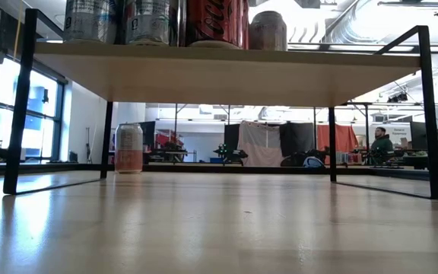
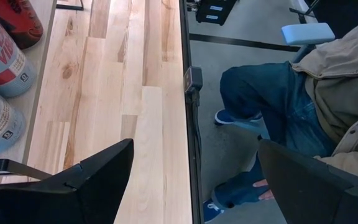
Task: Place canned beverage on shelf
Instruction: Adjust the red soda cans on the shelf
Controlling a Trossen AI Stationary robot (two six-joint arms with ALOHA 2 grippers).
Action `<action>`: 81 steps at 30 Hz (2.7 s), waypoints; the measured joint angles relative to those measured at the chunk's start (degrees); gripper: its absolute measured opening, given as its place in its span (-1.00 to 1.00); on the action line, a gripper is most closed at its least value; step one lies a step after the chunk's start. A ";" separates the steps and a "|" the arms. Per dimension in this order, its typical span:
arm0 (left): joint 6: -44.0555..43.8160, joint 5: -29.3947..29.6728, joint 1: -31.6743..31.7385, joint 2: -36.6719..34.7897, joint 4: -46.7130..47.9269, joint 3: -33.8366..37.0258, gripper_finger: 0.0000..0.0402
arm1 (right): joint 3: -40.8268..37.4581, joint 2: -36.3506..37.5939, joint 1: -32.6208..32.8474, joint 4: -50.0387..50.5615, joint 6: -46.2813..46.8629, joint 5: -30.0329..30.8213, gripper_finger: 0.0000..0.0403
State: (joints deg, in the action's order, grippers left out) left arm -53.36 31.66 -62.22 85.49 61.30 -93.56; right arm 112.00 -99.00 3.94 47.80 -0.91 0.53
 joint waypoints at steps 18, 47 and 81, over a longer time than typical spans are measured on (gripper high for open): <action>0.00 0.00 0.00 -0.01 0.02 -0.02 0.67 | -0.01 -0.55 12.65 5.12 14.48 20.52 0.80; 0.00 0.01 0.00 0.00 0.01 -0.01 0.67 | -0.36 -3.09 15.08 8.58 22.97 28.11 0.80; 0.00 0.00 0.00 0.00 -0.02 -0.01 0.67 | -0.38 -5.97 14.69 8.68 21.56 27.30 0.80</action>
State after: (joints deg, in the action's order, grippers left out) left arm -53.36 31.66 -62.22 85.49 61.28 -93.57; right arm 111.61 -104.97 18.63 56.48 20.65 27.84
